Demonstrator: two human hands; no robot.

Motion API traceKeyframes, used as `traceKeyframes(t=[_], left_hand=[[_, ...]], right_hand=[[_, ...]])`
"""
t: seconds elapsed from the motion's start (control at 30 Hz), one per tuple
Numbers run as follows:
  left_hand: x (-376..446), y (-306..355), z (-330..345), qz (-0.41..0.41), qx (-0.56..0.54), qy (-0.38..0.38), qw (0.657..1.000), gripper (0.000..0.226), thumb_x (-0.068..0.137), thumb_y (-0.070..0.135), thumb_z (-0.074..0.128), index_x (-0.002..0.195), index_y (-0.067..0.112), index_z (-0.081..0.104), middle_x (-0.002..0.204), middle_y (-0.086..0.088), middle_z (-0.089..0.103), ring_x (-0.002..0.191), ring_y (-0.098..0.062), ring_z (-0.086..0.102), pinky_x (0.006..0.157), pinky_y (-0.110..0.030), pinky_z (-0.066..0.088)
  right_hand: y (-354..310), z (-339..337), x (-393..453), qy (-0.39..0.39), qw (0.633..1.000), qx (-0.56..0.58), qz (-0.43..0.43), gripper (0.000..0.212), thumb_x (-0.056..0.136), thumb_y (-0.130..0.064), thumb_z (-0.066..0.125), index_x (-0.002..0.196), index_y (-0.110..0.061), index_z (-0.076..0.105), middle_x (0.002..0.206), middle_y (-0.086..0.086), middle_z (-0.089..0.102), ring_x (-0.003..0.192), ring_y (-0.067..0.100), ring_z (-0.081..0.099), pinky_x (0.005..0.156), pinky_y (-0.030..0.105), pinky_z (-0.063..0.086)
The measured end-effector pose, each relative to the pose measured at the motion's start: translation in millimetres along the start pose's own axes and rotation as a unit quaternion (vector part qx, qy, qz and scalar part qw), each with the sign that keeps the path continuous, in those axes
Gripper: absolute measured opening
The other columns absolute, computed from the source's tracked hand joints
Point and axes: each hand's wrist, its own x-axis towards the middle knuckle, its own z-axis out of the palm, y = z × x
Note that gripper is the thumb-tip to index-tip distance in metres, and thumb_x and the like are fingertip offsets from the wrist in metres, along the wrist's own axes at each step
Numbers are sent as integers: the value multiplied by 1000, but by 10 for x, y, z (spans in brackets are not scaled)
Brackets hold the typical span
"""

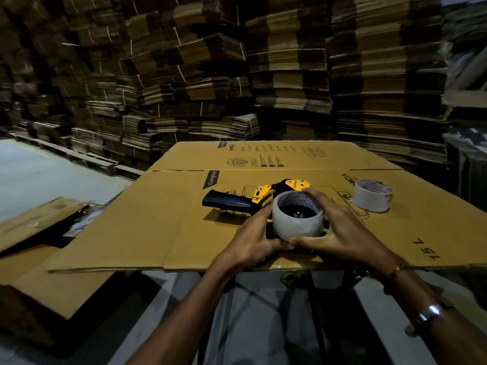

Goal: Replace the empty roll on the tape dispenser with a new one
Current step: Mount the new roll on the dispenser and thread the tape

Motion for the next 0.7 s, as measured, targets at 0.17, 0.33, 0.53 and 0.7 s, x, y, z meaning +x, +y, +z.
traceKeyframes(t=[0.17, 0.33, 0.53, 0.7], left_hand=[[-8, 19, 4, 8, -2, -3, 1000, 85, 75, 25, 86, 145, 37, 40, 143, 15, 51, 132, -5, 47, 109, -36, 46], [0, 14, 11, 0, -1, 2, 1000, 80, 76, 29, 83, 143, 42, 40, 142, 17, 52, 129, -4, 49, 108, -41, 46], [0, 20, 17, 6, -2, -1, 1000, 91, 76, 29, 82, 148, 46, 29, 153, 17, 40, 141, -7, 38, 113, -44, 41], [-38, 56, -1, 15, 25, -7, 1000, 107, 77, 36, 82, 152, 54, 8, 160, 17, 31, 147, -7, 31, 118, -45, 35]], right_hand=[[5, -17, 5, -1, 1000, -6, 3, 94, 65, -55, 85, 144, -33, 40, 131, -14, 59, 115, 1, 57, 87, 11, 46], [61, 64, -55, 37, 994, 100, 30, 85, 65, -45, 89, 139, -40, 47, 129, -18, 63, 118, -1, 59, 97, 35, 55], [130, 97, -78, 31, 989, 136, 45, 90, 63, -47, 89, 141, -41, 44, 131, -23, 60, 121, -1, 58, 101, 37, 53], [81, 44, -42, 8, 994, 108, 28, 88, 64, -42, 90, 137, -50, 42, 129, -32, 54, 120, -11, 54, 100, 21, 50]])
